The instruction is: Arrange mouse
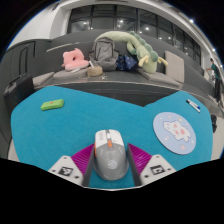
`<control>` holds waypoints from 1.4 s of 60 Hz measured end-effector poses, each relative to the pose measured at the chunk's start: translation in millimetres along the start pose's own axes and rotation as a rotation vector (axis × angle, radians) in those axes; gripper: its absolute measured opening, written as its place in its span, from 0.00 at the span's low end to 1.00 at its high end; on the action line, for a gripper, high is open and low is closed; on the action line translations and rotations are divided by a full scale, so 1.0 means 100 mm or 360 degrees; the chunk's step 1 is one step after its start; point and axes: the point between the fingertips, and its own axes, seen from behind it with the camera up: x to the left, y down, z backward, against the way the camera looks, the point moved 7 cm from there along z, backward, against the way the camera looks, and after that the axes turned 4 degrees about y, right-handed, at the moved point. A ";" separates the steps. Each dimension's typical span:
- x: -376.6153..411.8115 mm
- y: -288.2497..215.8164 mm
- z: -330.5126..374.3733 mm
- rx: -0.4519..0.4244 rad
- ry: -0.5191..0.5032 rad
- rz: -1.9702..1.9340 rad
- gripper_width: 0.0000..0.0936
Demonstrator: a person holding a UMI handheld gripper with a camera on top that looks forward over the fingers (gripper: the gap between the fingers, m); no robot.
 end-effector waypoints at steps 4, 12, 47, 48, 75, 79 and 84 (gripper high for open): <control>0.02 0.00 0.01 -0.0006 -0.0009 0.0022 0.53; 0.04 0.00 0.03 -0.0018 0.0008 0.0053 0.41; -2.12 -0.91 -0.03 -0.0187 0.0193 -0.0204 0.38; -2.16 -0.88 -0.11 -0.0173 0.0196 -0.0199 0.38; -2.42 -0.36 -0.51 -0.0067 0.0255 -0.0109 0.91; -2.41 -0.39 -0.26 -0.0077 0.0277 -0.0123 0.91; -2.34 -0.37 0.29 -0.0118 0.0270 -0.0116 0.91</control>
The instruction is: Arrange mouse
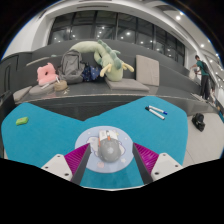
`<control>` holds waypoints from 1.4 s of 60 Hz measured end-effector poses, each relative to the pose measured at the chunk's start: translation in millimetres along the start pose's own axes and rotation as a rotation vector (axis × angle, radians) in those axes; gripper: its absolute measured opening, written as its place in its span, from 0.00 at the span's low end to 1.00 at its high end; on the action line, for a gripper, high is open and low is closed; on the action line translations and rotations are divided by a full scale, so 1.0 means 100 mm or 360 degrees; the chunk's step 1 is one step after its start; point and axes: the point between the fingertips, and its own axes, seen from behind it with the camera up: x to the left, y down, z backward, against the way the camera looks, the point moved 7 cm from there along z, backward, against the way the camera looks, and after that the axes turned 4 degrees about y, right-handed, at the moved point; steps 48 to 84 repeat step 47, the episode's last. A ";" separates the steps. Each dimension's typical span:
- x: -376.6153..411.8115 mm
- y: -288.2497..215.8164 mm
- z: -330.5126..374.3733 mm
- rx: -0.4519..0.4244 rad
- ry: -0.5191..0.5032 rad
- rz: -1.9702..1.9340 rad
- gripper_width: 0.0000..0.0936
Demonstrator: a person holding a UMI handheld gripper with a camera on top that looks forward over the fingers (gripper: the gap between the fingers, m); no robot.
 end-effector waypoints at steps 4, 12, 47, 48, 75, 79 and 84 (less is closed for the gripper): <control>-0.01 0.02 0.47 -0.0058 -0.0005 0.0031 0.91; 0.00 0.19 1.21 -0.0134 0.0002 0.0101 0.91; 0.16 0.94 1.88 -0.0025 -0.0100 0.0089 0.90; 0.16 0.94 1.88 -0.0025 -0.0100 0.0089 0.90; 0.16 0.94 1.88 -0.0025 -0.0100 0.0089 0.90; 0.16 0.94 1.88 -0.0025 -0.0100 0.0089 0.90; 0.16 0.94 1.88 -0.0025 -0.0100 0.0089 0.90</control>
